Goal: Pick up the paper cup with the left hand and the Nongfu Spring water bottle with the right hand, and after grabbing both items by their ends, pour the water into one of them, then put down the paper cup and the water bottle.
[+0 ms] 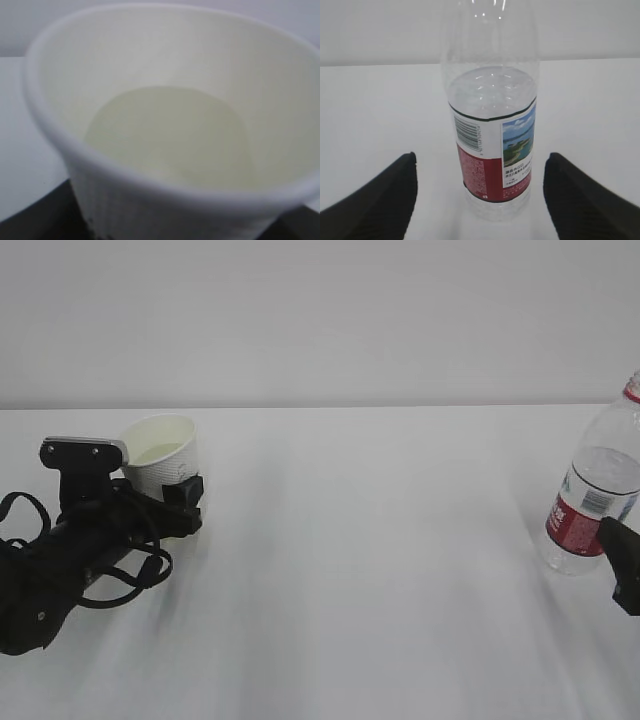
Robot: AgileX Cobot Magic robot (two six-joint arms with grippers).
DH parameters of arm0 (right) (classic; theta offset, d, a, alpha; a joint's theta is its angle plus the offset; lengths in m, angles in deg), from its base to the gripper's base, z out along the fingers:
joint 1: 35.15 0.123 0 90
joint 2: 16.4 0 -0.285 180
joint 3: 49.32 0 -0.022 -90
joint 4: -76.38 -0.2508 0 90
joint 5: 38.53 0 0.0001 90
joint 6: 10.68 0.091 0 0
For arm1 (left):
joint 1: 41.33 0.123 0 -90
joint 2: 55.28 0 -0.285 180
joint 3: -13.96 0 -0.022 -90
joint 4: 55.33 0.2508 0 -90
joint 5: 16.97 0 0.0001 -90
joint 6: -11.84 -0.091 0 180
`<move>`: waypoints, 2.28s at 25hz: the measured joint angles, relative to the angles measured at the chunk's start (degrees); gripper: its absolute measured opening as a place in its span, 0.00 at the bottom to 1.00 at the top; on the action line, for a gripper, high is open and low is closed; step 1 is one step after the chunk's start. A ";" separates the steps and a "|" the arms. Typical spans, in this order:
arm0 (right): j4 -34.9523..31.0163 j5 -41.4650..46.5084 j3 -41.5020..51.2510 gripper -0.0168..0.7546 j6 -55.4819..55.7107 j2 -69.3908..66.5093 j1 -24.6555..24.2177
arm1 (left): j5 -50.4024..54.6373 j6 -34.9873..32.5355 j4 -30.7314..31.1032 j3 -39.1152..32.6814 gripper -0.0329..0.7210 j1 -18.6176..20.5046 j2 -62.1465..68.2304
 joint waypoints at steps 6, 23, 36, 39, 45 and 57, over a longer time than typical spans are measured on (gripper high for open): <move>0.00 0.00 0.00 0.79 0.00 0.00 0.00 | 0.00 0.00 0.00 0.00 0.80 0.00 0.00; 0.00 0.00 0.00 0.79 0.00 0.00 0.00 | -0.48 0.00 0.00 0.00 0.94 0.00 -0.12; 0.00 0.00 0.00 0.79 0.00 0.00 0.00 | -1.68 0.00 -1.57 0.00 0.95 0.00 -0.24; 0.00 0.00 0.00 0.79 0.00 0.00 0.00 | -1.68 0.00 -1.57 0.00 0.95 0.00 -0.24; 0.00 0.00 0.00 0.79 0.00 0.00 0.00 | -2.06 0.00 -0.80 -1.12 0.95 0.00 -0.35; 0.00 0.00 0.00 0.79 0.00 0.00 0.00 | -2.20 0.00 0.01 -5.97 0.95 0.00 -0.58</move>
